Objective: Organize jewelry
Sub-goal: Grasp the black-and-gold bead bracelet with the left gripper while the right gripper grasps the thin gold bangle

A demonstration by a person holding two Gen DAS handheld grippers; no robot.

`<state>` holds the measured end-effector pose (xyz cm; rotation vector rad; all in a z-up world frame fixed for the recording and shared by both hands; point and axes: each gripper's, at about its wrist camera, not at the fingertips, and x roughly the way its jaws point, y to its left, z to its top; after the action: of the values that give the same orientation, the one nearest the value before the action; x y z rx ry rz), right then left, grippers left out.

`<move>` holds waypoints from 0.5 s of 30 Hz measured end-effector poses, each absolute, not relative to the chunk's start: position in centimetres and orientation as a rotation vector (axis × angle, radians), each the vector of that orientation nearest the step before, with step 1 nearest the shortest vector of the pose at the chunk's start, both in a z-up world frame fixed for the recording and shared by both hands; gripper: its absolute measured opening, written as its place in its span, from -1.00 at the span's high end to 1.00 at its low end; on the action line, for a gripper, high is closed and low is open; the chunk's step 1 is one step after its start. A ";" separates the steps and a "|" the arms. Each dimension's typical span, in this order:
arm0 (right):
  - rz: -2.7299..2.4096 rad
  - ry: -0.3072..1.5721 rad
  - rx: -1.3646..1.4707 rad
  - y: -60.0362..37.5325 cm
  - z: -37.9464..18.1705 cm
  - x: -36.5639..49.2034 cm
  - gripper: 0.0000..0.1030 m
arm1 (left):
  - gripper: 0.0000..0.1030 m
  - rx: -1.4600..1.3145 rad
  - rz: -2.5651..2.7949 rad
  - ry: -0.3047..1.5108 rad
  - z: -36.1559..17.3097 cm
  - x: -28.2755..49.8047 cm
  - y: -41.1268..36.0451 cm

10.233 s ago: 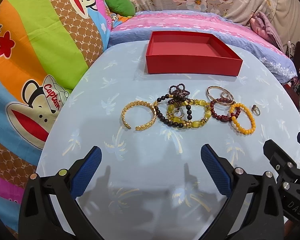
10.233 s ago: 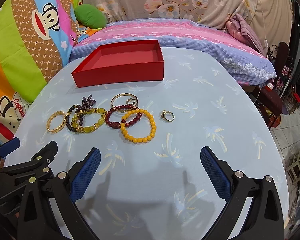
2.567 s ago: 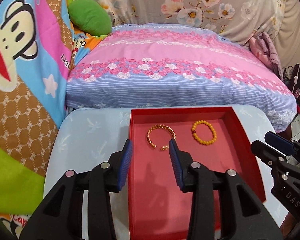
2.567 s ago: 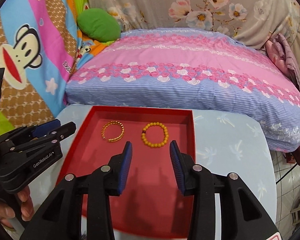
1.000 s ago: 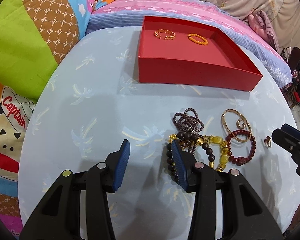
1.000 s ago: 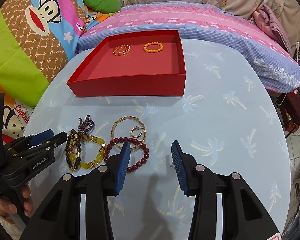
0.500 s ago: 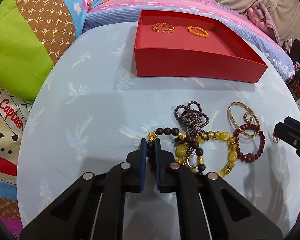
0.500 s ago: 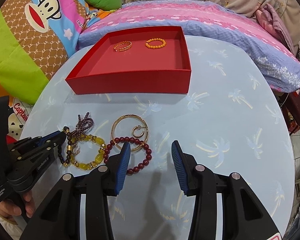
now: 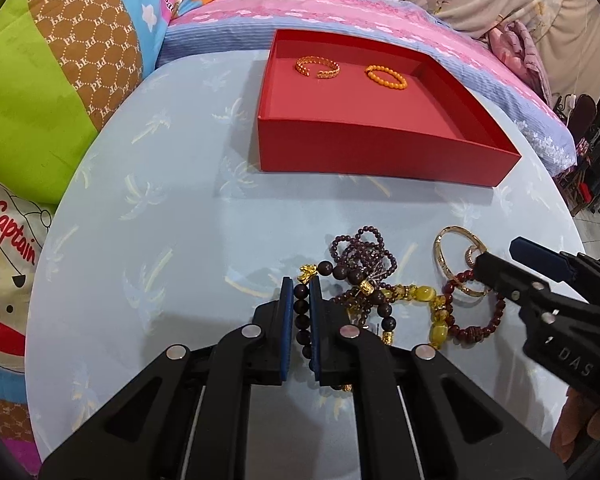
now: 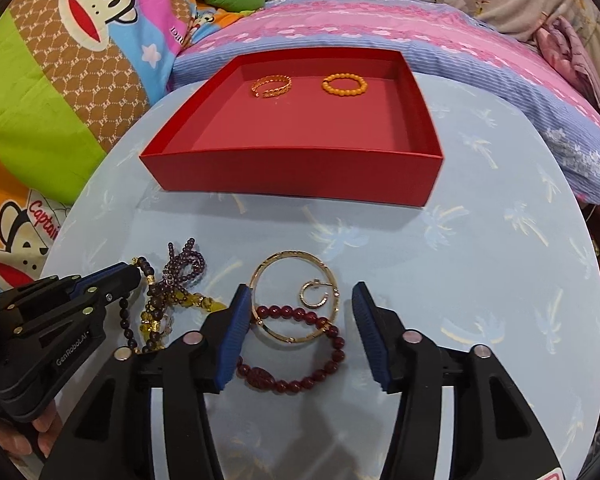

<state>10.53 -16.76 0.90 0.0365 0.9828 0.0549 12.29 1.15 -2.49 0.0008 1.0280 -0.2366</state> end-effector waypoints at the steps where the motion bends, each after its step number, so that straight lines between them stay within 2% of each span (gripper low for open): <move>1: 0.056 0.990 0.030 -16.5 0.6 10.8 -0.07 | 0.86 -0.002 -0.236 1.032 -2.6 12.3 1.2; 11: 0.047 1.027 0.010 -15.5 -1.2 11.6 -0.15 | 0.86 -0.014 -0.235 1.048 -3.1 12.7 1.6; 15: 0.037 1.015 -0.006 -15.5 -1.3 11.5 -0.05 | 0.86 -0.022 -0.241 1.050 -3.1 12.6 1.7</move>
<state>11.47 -15.45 -1.27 -0.0063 1.0151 0.0372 12.62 1.66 -3.07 -0.0218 1.0500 -0.2409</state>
